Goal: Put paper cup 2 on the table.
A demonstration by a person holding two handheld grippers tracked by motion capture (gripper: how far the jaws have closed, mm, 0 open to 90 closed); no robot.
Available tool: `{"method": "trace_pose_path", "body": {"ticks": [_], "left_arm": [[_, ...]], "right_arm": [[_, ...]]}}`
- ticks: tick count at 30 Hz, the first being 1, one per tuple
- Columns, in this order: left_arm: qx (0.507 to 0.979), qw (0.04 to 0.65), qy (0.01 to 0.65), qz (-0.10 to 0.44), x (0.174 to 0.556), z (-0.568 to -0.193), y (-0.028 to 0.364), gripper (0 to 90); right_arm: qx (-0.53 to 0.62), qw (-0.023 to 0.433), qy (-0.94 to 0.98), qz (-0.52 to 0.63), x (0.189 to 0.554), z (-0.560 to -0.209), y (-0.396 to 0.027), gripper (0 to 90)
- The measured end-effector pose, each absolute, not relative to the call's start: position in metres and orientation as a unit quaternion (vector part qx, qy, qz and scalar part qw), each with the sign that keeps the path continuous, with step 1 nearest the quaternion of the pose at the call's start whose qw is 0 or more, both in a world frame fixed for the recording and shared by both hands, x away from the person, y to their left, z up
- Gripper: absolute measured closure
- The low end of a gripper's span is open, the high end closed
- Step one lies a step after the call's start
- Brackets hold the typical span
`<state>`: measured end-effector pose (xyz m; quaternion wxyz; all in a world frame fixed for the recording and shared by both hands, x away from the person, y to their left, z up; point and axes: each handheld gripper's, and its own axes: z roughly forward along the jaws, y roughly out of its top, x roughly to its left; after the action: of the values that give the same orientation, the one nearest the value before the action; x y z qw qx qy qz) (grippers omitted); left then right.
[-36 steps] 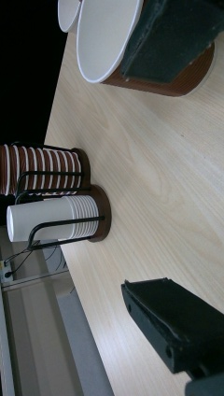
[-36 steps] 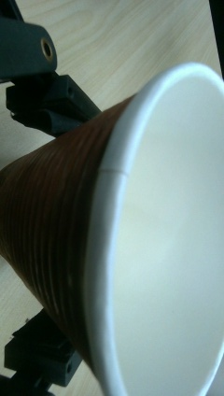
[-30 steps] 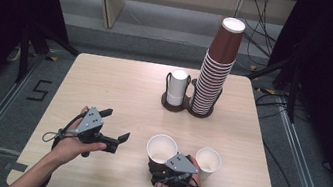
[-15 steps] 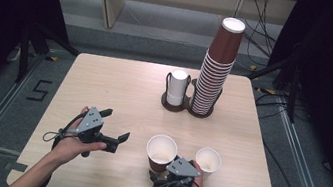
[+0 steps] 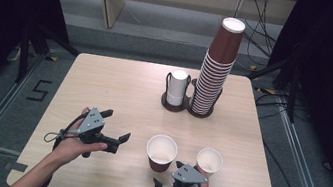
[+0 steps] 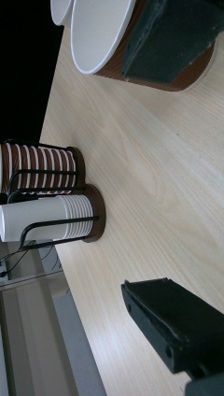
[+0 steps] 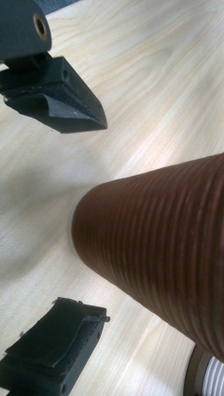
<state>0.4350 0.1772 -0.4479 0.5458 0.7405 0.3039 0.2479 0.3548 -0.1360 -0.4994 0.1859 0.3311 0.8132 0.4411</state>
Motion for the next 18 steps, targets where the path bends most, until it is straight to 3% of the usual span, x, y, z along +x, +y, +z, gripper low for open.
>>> {"method": "trace_pose_path", "body": {"ticks": [9, 18], "left_arm": [[0.74, 0.548, 0.302, 0.245, 0.435, -0.45, 0.177, 0.0], [0.744, 0.543, 0.304, 0.244, 0.435, -0.449, 0.176, 0.0]], "right_arm": [[0.323, 0.171, 0.813, 0.454, 0.342, -0.494, -0.14, 14.1], [0.308, 0.192, 0.801, 0.477, 0.338, -0.474, -0.151, 16.5]]}}
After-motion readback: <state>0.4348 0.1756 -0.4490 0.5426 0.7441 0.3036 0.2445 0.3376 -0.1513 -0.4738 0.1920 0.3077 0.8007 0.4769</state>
